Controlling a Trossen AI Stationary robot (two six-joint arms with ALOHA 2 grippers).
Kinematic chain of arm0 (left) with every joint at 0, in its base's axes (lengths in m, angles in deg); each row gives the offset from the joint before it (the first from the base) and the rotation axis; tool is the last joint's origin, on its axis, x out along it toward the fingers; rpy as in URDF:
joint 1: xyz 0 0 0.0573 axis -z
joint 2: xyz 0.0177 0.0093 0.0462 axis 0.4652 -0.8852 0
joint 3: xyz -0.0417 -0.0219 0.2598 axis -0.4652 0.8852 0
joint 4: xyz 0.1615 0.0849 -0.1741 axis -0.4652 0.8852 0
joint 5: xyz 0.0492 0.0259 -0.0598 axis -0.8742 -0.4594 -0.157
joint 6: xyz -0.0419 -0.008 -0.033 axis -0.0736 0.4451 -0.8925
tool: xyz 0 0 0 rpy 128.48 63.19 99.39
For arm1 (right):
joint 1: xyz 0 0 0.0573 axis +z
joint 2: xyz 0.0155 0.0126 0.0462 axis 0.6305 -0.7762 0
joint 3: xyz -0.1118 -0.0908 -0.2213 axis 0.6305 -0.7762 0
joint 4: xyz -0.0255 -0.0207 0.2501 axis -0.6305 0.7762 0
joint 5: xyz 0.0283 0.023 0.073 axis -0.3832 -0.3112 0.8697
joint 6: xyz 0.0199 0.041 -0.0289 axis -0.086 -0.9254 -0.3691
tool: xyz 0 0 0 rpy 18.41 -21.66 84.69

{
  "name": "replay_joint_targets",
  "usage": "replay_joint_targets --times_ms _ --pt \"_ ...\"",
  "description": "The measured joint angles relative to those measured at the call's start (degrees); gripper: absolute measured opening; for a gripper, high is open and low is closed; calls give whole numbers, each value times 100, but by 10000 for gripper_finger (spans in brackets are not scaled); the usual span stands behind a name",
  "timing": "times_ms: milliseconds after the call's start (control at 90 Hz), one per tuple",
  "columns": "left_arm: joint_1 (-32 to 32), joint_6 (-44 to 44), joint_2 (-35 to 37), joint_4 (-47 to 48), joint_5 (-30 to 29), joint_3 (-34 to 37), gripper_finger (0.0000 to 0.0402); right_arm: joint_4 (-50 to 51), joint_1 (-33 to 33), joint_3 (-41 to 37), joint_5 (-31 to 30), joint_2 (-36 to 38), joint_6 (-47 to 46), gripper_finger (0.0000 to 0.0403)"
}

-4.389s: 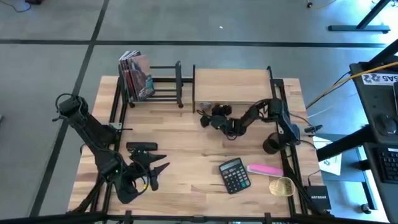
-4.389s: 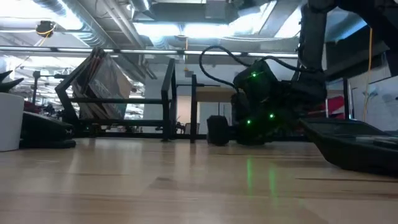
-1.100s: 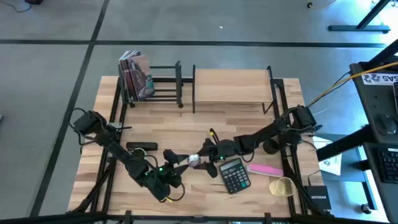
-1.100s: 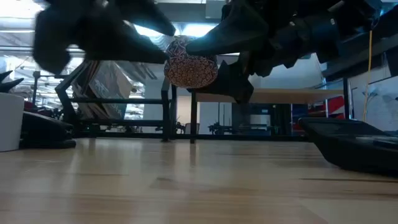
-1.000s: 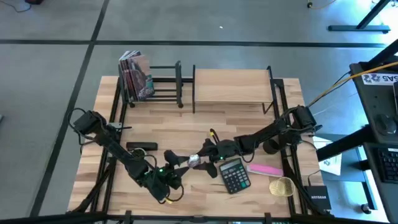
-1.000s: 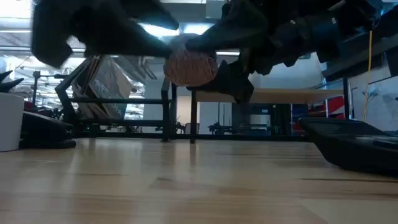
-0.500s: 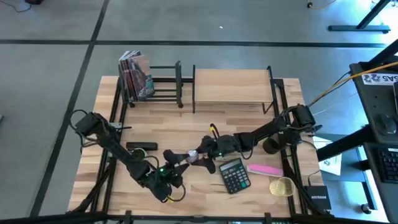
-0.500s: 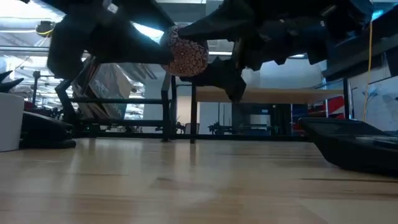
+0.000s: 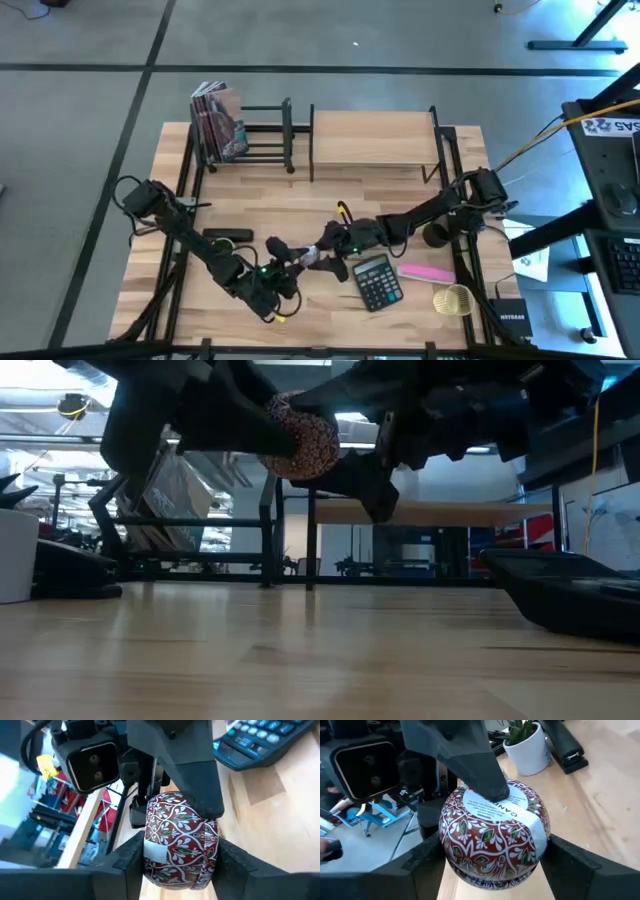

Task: Stock shelves
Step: Remove the red scented candle jar from under the shelf

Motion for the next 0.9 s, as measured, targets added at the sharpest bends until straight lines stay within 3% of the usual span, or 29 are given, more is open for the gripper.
replay_joint_targets --times_ms 222,367,500,578,700,789,900 --pt "38 -1501 2 -19 291 1 155 208 7 0 33 0 835 316" --pt "-23 -2715 50 178 970 3 155 620 -41 10 84 2 1031 349" --pt "-183 -4384 215 681 1831 5 155 1345 -186 11 109 129 1057 368" --pt "-331 -5490 375 1196 2529 5 154 1896 -258 4 -37 243 1175 373" --pt "-657 -6903 531 1804 4402 -12 154 2293 -310 -9 -807 361 1361 375" --pt "-989 -7154 483 1844 5623 -8 154 2361 -275 -8 -1095 428 1445 375" --pt "-1347 -6962 414 1850 6540 -8 154 2356 -271 -7 -1227 428 1451 375"
